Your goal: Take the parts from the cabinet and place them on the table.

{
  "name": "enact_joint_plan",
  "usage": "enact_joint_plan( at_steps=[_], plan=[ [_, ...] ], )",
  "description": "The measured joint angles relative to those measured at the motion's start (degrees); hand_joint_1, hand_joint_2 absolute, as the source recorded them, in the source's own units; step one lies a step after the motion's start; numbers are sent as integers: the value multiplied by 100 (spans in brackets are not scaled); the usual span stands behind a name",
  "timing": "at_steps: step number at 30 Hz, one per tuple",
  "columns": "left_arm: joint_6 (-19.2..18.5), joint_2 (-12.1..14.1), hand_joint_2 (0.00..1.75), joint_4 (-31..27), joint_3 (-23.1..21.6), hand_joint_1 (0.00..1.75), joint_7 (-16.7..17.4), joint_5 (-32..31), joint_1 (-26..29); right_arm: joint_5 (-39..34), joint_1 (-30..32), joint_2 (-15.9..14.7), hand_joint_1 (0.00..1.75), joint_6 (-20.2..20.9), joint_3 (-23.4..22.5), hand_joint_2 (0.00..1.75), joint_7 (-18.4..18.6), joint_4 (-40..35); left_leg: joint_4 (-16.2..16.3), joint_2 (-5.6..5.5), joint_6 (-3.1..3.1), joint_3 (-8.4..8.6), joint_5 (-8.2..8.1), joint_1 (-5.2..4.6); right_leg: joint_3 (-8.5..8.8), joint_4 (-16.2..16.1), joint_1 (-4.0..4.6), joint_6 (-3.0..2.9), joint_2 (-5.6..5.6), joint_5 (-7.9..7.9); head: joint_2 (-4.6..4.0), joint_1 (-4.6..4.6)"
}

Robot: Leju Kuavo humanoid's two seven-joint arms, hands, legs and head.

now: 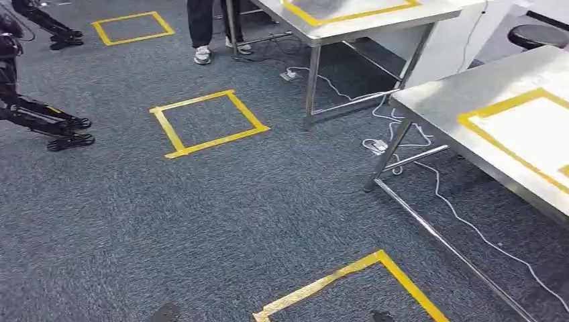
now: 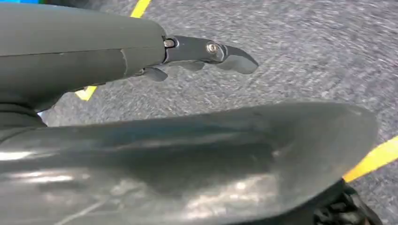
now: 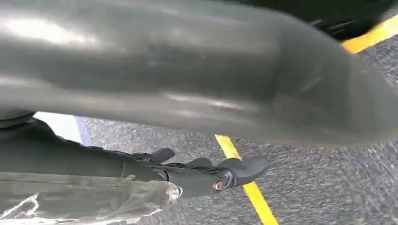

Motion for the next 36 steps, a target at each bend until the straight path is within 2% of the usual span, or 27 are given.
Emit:
enact_joint_plan(
  at_steps=[2,3,4,5,7,9,10,11,13,14,15,16,18,19,20,21,24,25,26,27,29,30,32,33,34,35,36],
  plan=[
    [0,2,0,0,0,0,0,0,8,2,-9,0,0,0,0,0,0,0,1,-158,-6,14,4,1,252,-642,-5,-29,21,474,0,0],
    [0,2,0,0,0,0,0,0,2,6,-14,0,0,0,0,0,0,0,2,-235,-18,26,8,6,504,-1187,-22,-41,121,758,0,2],
    [0,-2,0,0,0,0,0,-2,-3,13,-16,0,0,0,0,0,0,0,2,-296,-42,31,9,11,705,-1613,-46,-44,329,919,0,6],
    [0,-2,0,0,0,0,0,-4,-13,18,-16,0,0,0,0,0,0,0,31,-356,-87,7,5,-24,757,-1778,-65,-43,488,843,0,7],
    [0,7,0,0,0,0,0,-7,-1,35,-33,0,0,0,0,0,0,0,0,-445,-168,-37,58,17,758,-1758,-29,-78,397,870,0,-2],
    [-2,11,0,0,0,0,0,-7,18,55,-36,2,0,0,2,0,0,0,-27,-518,-239,-66,89,44,766,-1805,-32,-175,284,926,0,0],
    [-2,11,0,0,0,0,0,-7,23,66,-36,2,0,0,2,0,0,0,39,-253,-248,-87,11,21,773,-1825,-34,-207,219,945,0,-7],
    [-2,11,0,0,0,0,2,-9,10,70,-34,2,0,0,4,0,0,0,285,-40,-272,-201,-184,7,772,-1831,-30,-243,164,950,0,-48],
    [-2,7,0,0,0,0,7,-11,-21,77,-17,-2,0,0,4,0,0,0,1210,87,-313,-636,-647,13,761,-1831,-9,-263,-3,943,0,-52],
    [-4,0,0,0,-2,0,9,-20,-18,79,-15,-4,0,0,4,0,0,0,1610,96,-325,-826,-784,16,755,-1830,-6,-267,-80,940,0,-52],
    [-4,-2,0,0,-2,0,11,-22,-5,81,-17,-4,0,0,4,0,0,0,1742,99,-331,-887,-774,17,754,-1830,-4,-267,-144,939,0,-50],
    [-4,0,0,0,-2,0,18,-22,8,81,-22,-2,0,0,2,0,0,0,1641,103,-331,-826,-648,17,756,-1830,-4,-266,-200,938,0,-55],
    [-4,0,0,0,0,0,17,-22,4,83,-29,-4,0,2,4,0,0,0,832,192,-311,-384,-189,15,774,-1830,-6,-253,-324,923,0,-55],
    [-4,0,0,0,-2,0,17,-22,-7,85,-32,-4,0,2,4,0,0,0,362,438,-294,-108,-16,4,795,-1829,0,-229,-369,908,0,-57],
    [-4,0,0,0,-2,0,17,-24,-28,85,-26,-2,0,2,4,0,0,0,64,720,-304,52,-24,-34,798,-1802,62,-186,-420,873,0,-65],
    [-4,0,0,0,-2,0,17,-24,-56,85,-21,-4,0,2,4,0,0,0,4,626,-229,64,-63,-33,770,-1786,70,-160,-456,855,0,-68],
    [-2,17,0,0,-2,0,20,-22,-18,85,-46,0,0,15,4,0,4,0,-22,443,-131,35,-35,-47,857,-1828,63,-85,-665,843,0,-39],
    [-2,17,0,0,-2,0,20,-24,-1,87,-47,0,0,15,4,0,9,0,-42,385,-95,56,-13,-12,844,-1782,34,-30,-528,781,0,-31],
    [-2,22,0,0,-2,0,20,-24,-6,87,-43,0,0,15,7,0,7,0,-43,330,-59,55,-10,-5,750,-1557,34,-11,-253,625,0,7],
    [-2,22,0,0,-2,0,20,-22,-27,87,-38,0,0,15,7,0,9,0,-42,262,-30,46,-2,-5,562,-1156,22,-4,-109,412,0,29],
    [-2,17,0,0,-2,0,20,-22,-36,85,-17,0,0,15,7,0,11,0,-41,116,-12,39,-3,-8,80,-178,23,10,-7,17,0,48],
    [-2,20,0,0,-2,0,20,-22,-26,85,-4,0,0,15,7,0,15,0,-41,38,-11,41,-2,-9,-56,43,22,10,0,1,0,50],
    [0,28,0,0,-2,0,20,-20,-3,87,-6,0,0,17,7,0,17,0,-36,-110,-24,47,6,-7,81,-363,10,3,5,367,0,52],
    [0,26,0,0,-2,0,20,-15,-3,90,-14,0,0,17,7,0,15,0,-35,-183,-34,55,11,-3,311,-857,-7,-3,40,642,0,46],
    [0,24,0,0,-2,0,20,-15,-7,92,-19,-2,0,18,5,0,15,0,-29,-253,-55,61,15,7,586,-1416,-36,0,176,897,0,52],
    [0,26,0,0,-2,0,20,-15,-11,94,-22,0,0,18,4,0,15,2,-20,-312,-94,50,14,-7,722,-1716,-71,7,439,876,0,55],
    [0,31,0,0,-2,0,20,-15,-21,94,-22,2,0,20,7,0,15,2,7,-376,-136,20,18,-16,745,-1766,-69,-27,433,885,0,52]
  ],
)
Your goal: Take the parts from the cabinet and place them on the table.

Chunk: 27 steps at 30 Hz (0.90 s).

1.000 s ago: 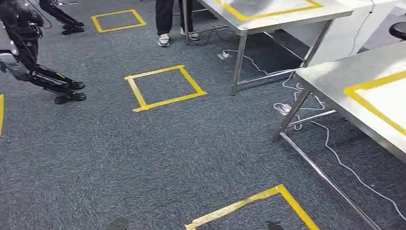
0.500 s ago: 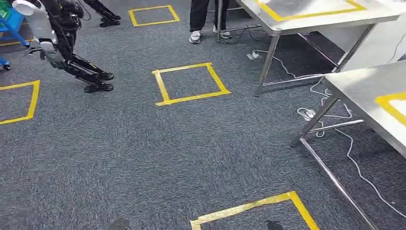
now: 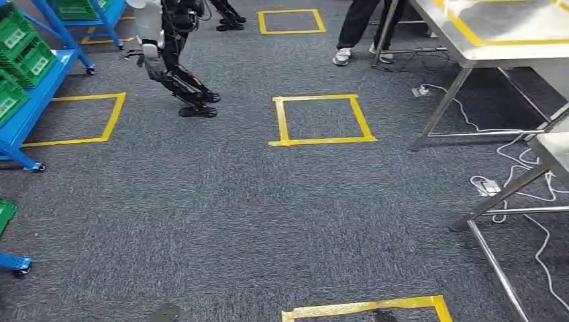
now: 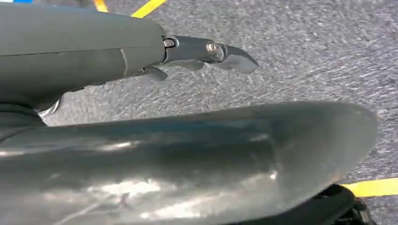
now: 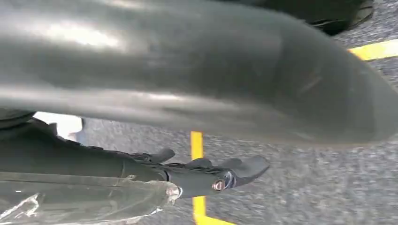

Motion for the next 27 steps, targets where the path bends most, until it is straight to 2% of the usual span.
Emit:
enact_joint_plan(
  at_steps=[3,4,5,6,8,9,10,11,12,13,14,15,16,18,19,20,21,22,23,24,25,26,27],
  plan=[
    [2,2,0,0,0,0,0,0,37,0,-13,0,0,0,-2,0,0,-2,-76,-116,-126,-28,78,51,2,1,57,-109,-130,37,0,2],
    [2,7,0,0,0,0,0,0,45,4,-10,2,0,0,-2,0,0,-2,-50,-45,-136,-49,52,54,7,-48,26,-169,-200,76,0,4],
    [0,7,0,0,0,0,0,0,51,4,-12,2,0,-2,0,0,-2,-2,80,254,-153,-110,-84,23,3,-55,33,-201,-256,89,0,-26],
    [2,2,0,0,0,0,0,2,37,5,-9,2,0,0,0,0,-9,-2,426,387,-172,-279,-323,23,-4,-55,41,-217,-317,90,0,-54],
    [0,-4,0,0,0,0,-2,9,17,7,13,2,0,-2,-2,0,-7,0,1400,472,-198,-729,-770,27,-15,-55,58,-231,-486,80,0,-52],
    [0,-13,0,0,0,0,-2,9,23,7,15,0,0,-4,-2,0,-4,0,1725,478,-205,-878,-861,29,-19,-55,62,-234,-560,78,0,-57],
    [0,-15,0,0,0,0,-2,11,40,9,12,2,0,-4,-2,0,-4,0,1761,480,-206,-889,-805,29,-17,-54,63,-234,-624,77,0,-52],
    [0,-18,0,0,0,0,-2,13,55,9,6,2,0,-4,-2,0,-4,-2,1524,487,-202,-755,-609,29,-15,-54,63,-231,-688,71,0,-61],
    [0,-18,0,0,0,0,-2,13,57,11,0,2,0,-4,0,0,-4,-2,1099,521,-194,-526,-371,28,-6,-54,61,-226,-746,67,0,-57],
    [0,-15,0,0,0,0,-2,13,52,20,-4,2,0,-4,0,0,-4,-2,554,638,-183,-220,-134,28,12,-54,59,-210,-802,56,0,-59],
    [0,-18,0,0,0,0,-4,13,43,26,-6,2,0,-4,-2,0,-4,-2,121,979,-167,41,-29,14,36,-52,85,-183,-842,41,0,-59],
    [0,-28,0,0,0,0,-7,13,16,26,-1,2,0,-4,0,0,-4,-2,-64,1052,-143,95,-97,-38,24,-10,137,-138,-884,1,0,-88],
    [0,-31,0,0,0,0,-9,13,12,28,-4,0,0,-7,0,0,-4,-2,-31,964,-88,67,-77,-19,41,-35,141,-120,-941,8,0,-52],
    [0,-26,0,0,0,0,-11,15,35,28,-9,2,0,-7,0,0,-2,-2,-33,845,-36,49,-82,-45,89,-67,130,-74,-1066,5,0,-46],
    [0,-26,0,0,0,0,-11,17,47,28,-14,2,0,-7,-2,0,-2,-2,-58,765,11,71,-53,-15,110,-47,129,-20,-1118,-42,0,-57],
    [0,-26,0,0,2,0,-11,18,54,31,-20,2,0,-7,0,0,-2,-2,-63,712,39,72,-44,7,58,70,102,24,-872,-132,0,-22],
    [0,-28,0,0,0,0,-11,17,42,31,-14,2,0,-9,-2,0,-4,-2,-62,658,78,72,-39,13,-71,384,85,35,-638,-331,0,11],
    [0,-35,0,0,0,0,-11,17,26,31,-8,2,0,-7,-2,0,-2,-2,-62,588,100,64,-38,13,-280,835,80,43,-522,-557,0,18],
    [0,-39,0,0,0,0,-11,18,23,31,-1,2,0,-7,0,0,-2,-2,-62,516,110,59,-36,12,-525,1342,82,50,-463,-770,0,22],
    [0,-42,0,0,0,0,-11,17,29,31,13,2,0,-7,-2,0,0,-2,-61,435,112,58,-35,9,-729,1724,85,48,-441,-880,0,28],
    [0,-39,0,0,0,0,-11,17,42,31,21,2,0,-7,0,0,2,-2,-60,369,112,59,-33,9,-797,1803,85,44,-435,-841,0,31],
    [0,-37,0,0,0,0,-11,18,52,31,21,2,0,-7,-2,0,2,-2,-58,295,109,62,-31,10,-742,1627,81,33,-435,-672,0,28],
    [0,-37,0,0,0,0,-11,17,55,31,14,2,0,-9,-2,0,2,-2,-56,216,98,68,-25,14,-559,1204,72,27,-425,-399,0,28]
  ],
)
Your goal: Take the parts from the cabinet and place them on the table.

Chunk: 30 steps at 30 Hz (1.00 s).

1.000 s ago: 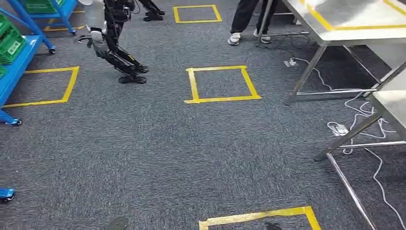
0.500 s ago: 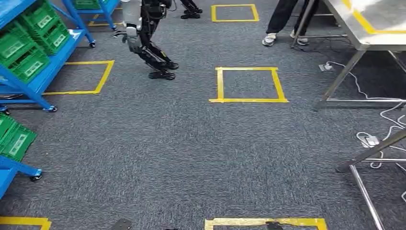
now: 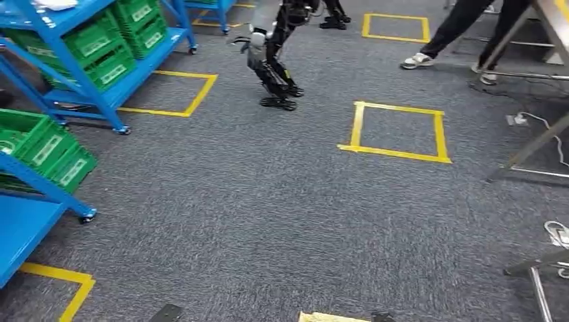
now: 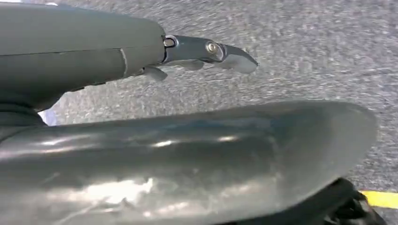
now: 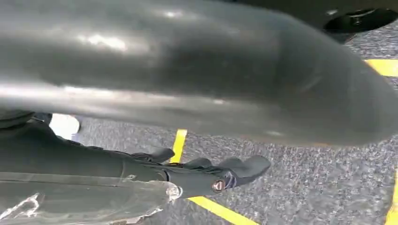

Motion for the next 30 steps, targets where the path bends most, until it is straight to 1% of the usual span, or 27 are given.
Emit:
enact_joint_plan(
  at_steps=[1,2,3,4,6,7,8,9,10,11,12,13,14,15,16,17,18,19,20,22,23,24,25,27,28,29,30],
  plan=[
    [0,-2,0,0,0,0,0,0,-3,0,-5,-2,0,0,0,0,-2,0,2,-75,-16,9,3,9,257,-534,-16,-6,62,276,0,2],
    [0,-7,0,0,0,0,0,0,-9,0,-8,-2,0,2,0,0,0,0,9,-141,-45,7,4,14,501,-1036,-53,5,289,471,0,4],
    [0,0,0,0,0,0,0,0,-17,-4,-13,2,0,5,0,0,0,2,34,-198,-94,-24,6,-10,552,-1193,-76,-2,492,381,0,9],
    [0,2,0,0,0,0,0,0,-18,-4,-17,2,0,7,0,0,0,0,32,-241,-125,-48,27,-7,557,-1196,-69,-57,411,415,0,0],
    [0,7,0,0,0,0,0,0,2,-4,-31,2,0,7,0,0,0,0,-24,-324,-205,-62,80,30,557,-1181,-24,-117,344,434,0,2],
    [0,9,0,0,0,0,0,-2,10,-2,-14,2,0,7,0,0,2,0,-29,-374,-243,-84,88,34,561,-1212,-40,-170,273,464,0,4],
    [0,9,0,0,0,0,0,-2,16,-2,-19,2,0,7,0,0,2,0,33,-136,-258,-98,14,21,566,-1239,-48,-214,203,488,0,0],
    [0,9,0,0,0,0,0,-4,8,2,-21,2,0,9,0,0,-4,0,273,106,-275,-215,-182,-1,560,-1250,-42,-263,146,492,0,-59],
    [0,9,0,0,0,0,0,-4,-11,4,-14,2,0,9,0,0,-2,0,710,209,-290,-418,-434,2,550,-1250,-30,-274,70,492,0,-72],
    [0,9,0,0,0,0,0,-7,-27,4,-3,2,0,9,0,0,-2,0,1195,252,-300,-648,-659,3,543,-1250,-22,-280,-16,489,0,-72],
    [0,4,0,0,0,0,0,-7,-27,4,4,0,0,7,0,0,-2,0,1620,263,-306,-845,-815,4,538,-1250,-15,-287,-97,484,0,-70],
    [0,-2,0,0,0,0,0,-7,-17,4,5,-2,0,7,0,0,-2,0,1836,265,-310,-944,-848,5,534,-1250,-11,-291,-169,481,0,-72],
    [0,-2,0,0,0,0,0,-7,0,4,2,-2,0,9,0,0,-2,0,1765,268,-310,-891,-728,5,539,-1250,-10,-290,-234,479,0,-70],
    [0,-2,0,0,0,0,0,-7,7,7,-5,0,0,11,0,0,-2,0,1415,280,-300,-704,-488,4,546,-1249,-11,-287,-298,476,0,-74],
    [0,0,0,0,0,0,0,-9,3,11,-13,0,0,11,0,0,-4,0,893,344,-285,-424,-229,2,559,-1249,-11,-278,-359,470,0,-72],
    [0,2,0,0,0,0,0,-9,-7,15,-19,0,0,11,0,0,-11,0,392,527,-266,-137,-36,-3,578,-1249,-9,-259,-404,459,0,-74],
    [0,0,0,0,0,0,0,-9,-22,20,-20,0,0,11,0,0,-18,0,70,833,-260,38,-40,-27,588,-1244,28,-234,-446,443,0,-77],
    [0,2,0,0,0,0,0,-9,-54,29,-16,0,0,13,0,0,-20,0,-14,772,-198,49,-58,-53,581,-1217,65,-192,-493,413,0,-98],
    [0,-2,0,0,0,0,0,-9,-61,33,-18,-2,0,13,0,0,-20,0,-8,730,-179,25,-51,-48,597,-1235,75,-174,-552,414,0,-65],
    [0,9,0,0,0,0,0,-9,-31,35,-25,0,0,15,0,0,-20,0,-16,591,-118,17,-48,-59,652,-1267,66,-121,-685,403,0,-68],
    [0,9,0,0,0,0,0,-9,-19,37,-28,-2,0,15,0,0,-20,0,-39,524,-73,34,-16,-12,617,-1237,47,-65,-596,363,0,-73],
    [0,11,0,0,2,0,0,-9,-20,39,-30,0,0,15,0,0,-26,0,-39,490,-51,36,-12,1,579,-1095,28,-33,-293,253,0,-33],
    [0,9,0,0,0,0,0,-9,-38,39,-24,0,0,15,0,0,-28,0,-39,421,-25,31,-9,7,412,-729,23,-18,-115,41,0,-13],
    [0,-7,0,0,0,0,0,-13,-54,44,-6,-2,0,15,0,0,-26,0,-38,281,-7,23,-6,6,-80,291,20,5,-23,-401,0,-2],
    [0,-7,0,0,0,0,0,-24,-46,46,2,-2,0,15,0,0,-26,0,-38,207,-7,24,-5,6,-258,611,21,4,-18,-473,0,-2],
    [0,0,0,0,0,0,0,-24,-36,48,6,0,0,15,0,0,-26,0,-36,144,-8,27,-4,6,-298,632,19,0,-17,-402,0,2],
    [0,7,0,0,0,0,2,-26,-32,50,3,-2,0,17,0,0,-26,0,-35,65,-14,33,-1,10,-210,388,14,-8,-14,-191,0,-2]
  ],
)
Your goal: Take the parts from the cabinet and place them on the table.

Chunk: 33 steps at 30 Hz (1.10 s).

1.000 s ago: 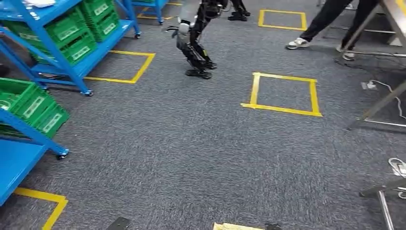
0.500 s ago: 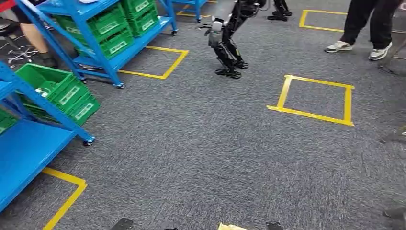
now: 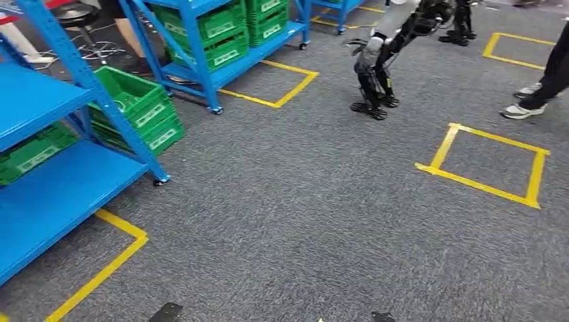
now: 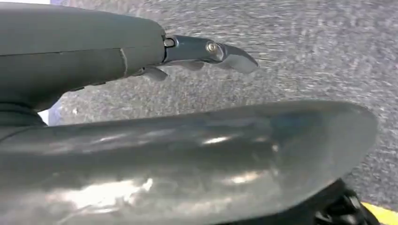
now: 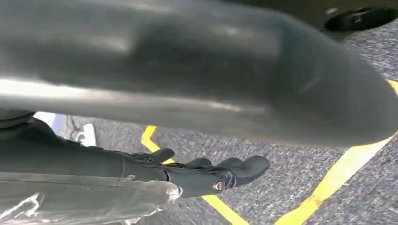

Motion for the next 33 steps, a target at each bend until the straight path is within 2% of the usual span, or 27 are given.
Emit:
enact_joint_plan(
  at_steps=[1,2,3,4,7,8,9,10,11,13,14,15,16,17,18,19,22,23,24,25,26,28,29,30,31,32,33],
  plan=[
    [0,0,0,0,0,0,4,0,-3,7,-7,0,0,2,0,0,-2,0,1,-83,-10,9,2,6,216,-475,-14,-6,27,288,0,2],
    [0,-4,0,0,0,0,7,-2,-9,11,-14,-2,0,2,0,0,-2,0,8,-160,-29,20,2,23,515,-1094,-42,-2,154,593,0,2],
    [0,-2,0,0,0,0,7,-4,-14,13,-15,0,0,4,0,0,-2,0,14,-222,-71,11,-1,25,693,-1504,-91,19,454,680,0,11],
    [0,4,0,0,0,0,9,-9,-29,13,-13,4,0,13,0,0,-2,2,63,-298,-113,-28,-10,-4,725,-1577,-93,-29,498,641,0,13],
    [0,15,0,0,0,0,15,-11,2,28,-29,4,0,22,0,0,0,0,-3,-439,-231,-66,70,40,719,-1541,-40,-143,337,673,0,7],
    [0,24,0,0,0,0,20,-11,7,31,-22,4,0,24,0,0,0,0,1,-490,-247,-82,67,41,723,-1576,-71,-195,263,698,0,11],
    [0,31,0,0,0,0,24,-11,15,31,-30,6,0,28,0,0,0,0,84,-239,-264,-118,-28,13,729,-1587,-69,-232,205,707,0,-6],
    [0,31,0,0,0,0,24,-11,1,33,-30,5,0,35,0,0,-9,0,384,-2,-291,-257,-244,-1,722,-1590,-63,-269,147,707,0,-74],
    [0,31,0,0,0,0,24,-11,-17,33,-23,7,0,39,0,0,-9,0,829,121,-311,-472,-483,2,712,-1590,-48,-280,71,703,0,-83],
    [0,24,0,0,0,0,22,-11,-25,33,1,2,0,39,0,0,-9,0,1731,203,-323,-899,-842,2,699,-1590,-24,-295,-97,694,0,-79],
    [0,20,0,0,0,0,24,-11,-11,33,1,0,0,39,0,0,-7,0,1872,207,-319,-962,-831,3,696,-1589,-20,-297,-167,692,0,-81],
    [0,17,0,0,0,0,24,-7,5,33,-7,0,0,39,0,0,-9,0,1724,210,-310,-866,-673,1,700,-1589,-16,-298,-229,691,0,-83],
    [0,17,0,0,0,0,24,0,8,33,-16,2,0,42,0,0,-9,0,1331,226,-290,-656,-429,-3,709,-1589,-12,-298,-289,690,0,-85],
    [0,17,0,0,0,0,24,0,1,33,-23,2,0,42,0,0,-9,0,796,312,-260,-357,-176,-15,727,-1590,-10,-290,-350,684,0,-81],
    [0,20,0,0,0,0,24,0,-10,33,-28,2,0,42,0,0,-9,0,352,537,-221,-96,-21,-38,748,-1590,-4,-275,-390,675,0,-83],
    [2,20,0,0,0,0,24,0,-36,33,-22,2,0,42,0,0,-9,0,32,758,-217,52,-57,-88,745,-1558,52,-236,-447,642,0,-92],
    [0,20,0,0,0,0,24,0,-38,33,-28,2,0,44,0,0,-7,0,26,560,-148,2,-46,-95,781,-1606,57,-177,-636,645,0,-79],
    [2,24,0,0,0,0,24,0,-19,33,-38,4,0,46,0,0,-9,0,-4,496,-107,14,-25,-77,808,-1606,61,-140,-689,630,0,-88],
    [2,28,0,0,0,0,24,0,-3,35,-41,4,0,46,0,0,-9,0,-16,438,-79,21,1,-36,765,-1527,35,-82,-479,565,0,-76],
    [2,35,0,0,0,0,24,0,-11,35,-42,4,0,44,0,0,-9,0,-16,393,-51,19,6,-21,682,-1322,20,-58,-248,410,0,-44],
    [2,28,0,0,0,0,24,0,-31,35,-31,4,0,46,0,0,-9,0,-16,323,-27,14,17,-15,481,-872,3,-38,-94,176,0,-13],
    [2,17,0,0,0,0,22,0,-35,33,-10,2,0,46,0,0,-9,0,-14,183,-21,6,20,-15,37,32,-4,-10,-13,-172,0,9],
    [2,17,0,0,0,0,22,2,-24,33,-1,2,0,46,0,0,-9,0,-14,118,-22,7,20,-15,-74,205,-3,-8,-6,-168,0,9],
    [4,20,0,0,0,0,22,4,-11,33,-1,2,0,46,0,0,-7,0,-10,46,-24,10,22,-14,-49,92,-5,-9,-6,-26,0,9],
    [7,22,0,0,0,0,22,13,-7,33,-6,2,0,46,0,0,-9,0,-6,-32,-32,14,25,-7,103,-271,-16,-13,1,226,0,11],
    [7,17,0,0,0,0,22,17,-11,35,-13,2,0,46,0,0,-9,0,2,-113,-52,19,26,5,355,-813,-35,-12,54,516,0,7],
    [4,17,0,0,0,0,24,17,-18,35,-15,2,0,46,0,0,-9,0,20,-192,-88,16,20,18,614,-1344,-73,12,239,745,0,15]
  ],
)
